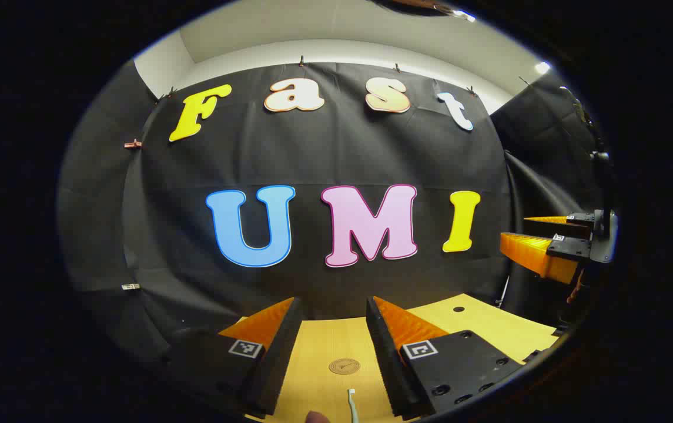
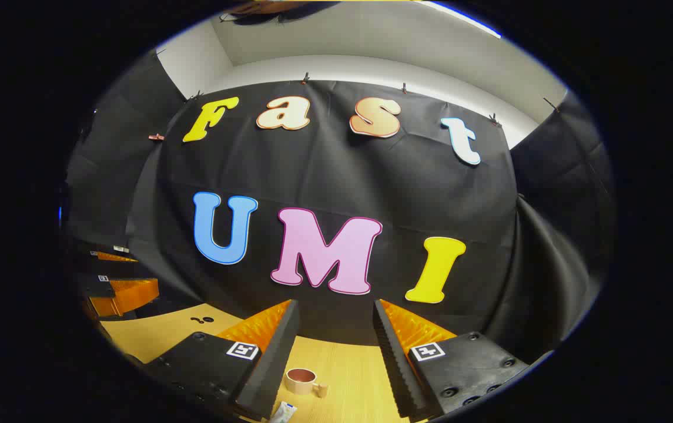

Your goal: Put the toothbrush and toothpaste on the desktop into the cup, then pick up the cup and place it on the coaster on the desktop.

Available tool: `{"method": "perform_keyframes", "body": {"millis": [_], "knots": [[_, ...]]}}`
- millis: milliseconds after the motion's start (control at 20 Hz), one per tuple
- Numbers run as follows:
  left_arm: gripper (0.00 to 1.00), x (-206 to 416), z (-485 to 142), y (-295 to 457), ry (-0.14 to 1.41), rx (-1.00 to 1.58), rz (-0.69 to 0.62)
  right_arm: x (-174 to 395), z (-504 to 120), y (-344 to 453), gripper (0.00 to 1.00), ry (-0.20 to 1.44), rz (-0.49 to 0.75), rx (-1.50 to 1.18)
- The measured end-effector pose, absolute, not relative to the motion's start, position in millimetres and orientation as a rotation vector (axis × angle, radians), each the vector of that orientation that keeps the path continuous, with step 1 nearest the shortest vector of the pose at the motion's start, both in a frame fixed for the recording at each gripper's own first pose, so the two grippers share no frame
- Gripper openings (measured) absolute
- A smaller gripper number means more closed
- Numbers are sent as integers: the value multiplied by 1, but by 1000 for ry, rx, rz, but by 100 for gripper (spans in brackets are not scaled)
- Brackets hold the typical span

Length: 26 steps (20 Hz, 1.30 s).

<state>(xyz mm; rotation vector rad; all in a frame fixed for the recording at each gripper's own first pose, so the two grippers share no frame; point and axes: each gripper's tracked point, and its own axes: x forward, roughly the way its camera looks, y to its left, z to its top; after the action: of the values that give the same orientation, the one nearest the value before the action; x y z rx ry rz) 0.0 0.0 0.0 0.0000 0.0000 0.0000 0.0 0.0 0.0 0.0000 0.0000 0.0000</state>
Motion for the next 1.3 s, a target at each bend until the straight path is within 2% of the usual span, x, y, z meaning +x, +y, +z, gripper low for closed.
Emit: {"method": "perform_keyframes", "body": {"millis": [900, 1300], "knots": [[72, -7, -10, -2, 29, -2, 3, -3, -13, 1, 78, 39, 13, 12], [72, -13, -47, -5, 119, 23, 18, -9, -83, 27, 79, 215, 93, 74]]}}
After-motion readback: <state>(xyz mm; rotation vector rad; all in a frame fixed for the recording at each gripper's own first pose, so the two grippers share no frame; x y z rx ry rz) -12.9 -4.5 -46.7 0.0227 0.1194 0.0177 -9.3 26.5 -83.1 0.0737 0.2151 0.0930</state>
